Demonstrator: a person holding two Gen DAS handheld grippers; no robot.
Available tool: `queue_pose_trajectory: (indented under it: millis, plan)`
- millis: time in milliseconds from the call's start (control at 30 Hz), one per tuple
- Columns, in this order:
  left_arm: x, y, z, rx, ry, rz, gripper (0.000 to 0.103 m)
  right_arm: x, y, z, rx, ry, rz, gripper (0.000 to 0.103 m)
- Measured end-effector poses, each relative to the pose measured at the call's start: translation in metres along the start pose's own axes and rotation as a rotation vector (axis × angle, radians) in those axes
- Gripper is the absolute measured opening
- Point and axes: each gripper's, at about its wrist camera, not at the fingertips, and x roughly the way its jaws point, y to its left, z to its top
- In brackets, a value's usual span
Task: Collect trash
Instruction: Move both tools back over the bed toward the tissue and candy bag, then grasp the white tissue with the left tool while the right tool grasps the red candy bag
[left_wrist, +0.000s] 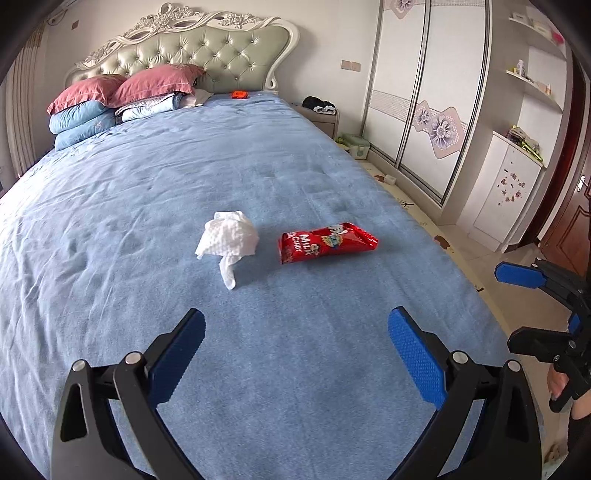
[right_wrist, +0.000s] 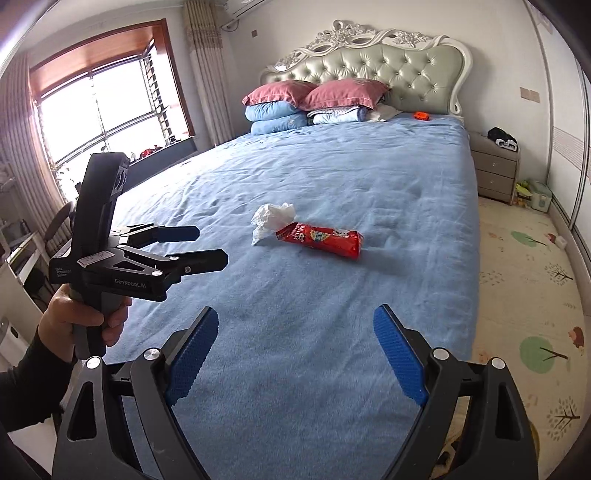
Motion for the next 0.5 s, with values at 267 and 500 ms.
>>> queue_pose_trajectory:
  millis: [267, 500]
  plan:
    - [0.035, 0.035, 0.017, -0.045, 0.056, 0.012, 0.099, 0.051, -0.004, 0.021, -0.068, 0.077, -0.01, 0.087]
    - [0.064, 0.053, 0.03, -0.025, 0.089, 0.058, 0.099, 0.106, -0.003, 0.038, -0.249, 0.134, -0.138, 0.086]
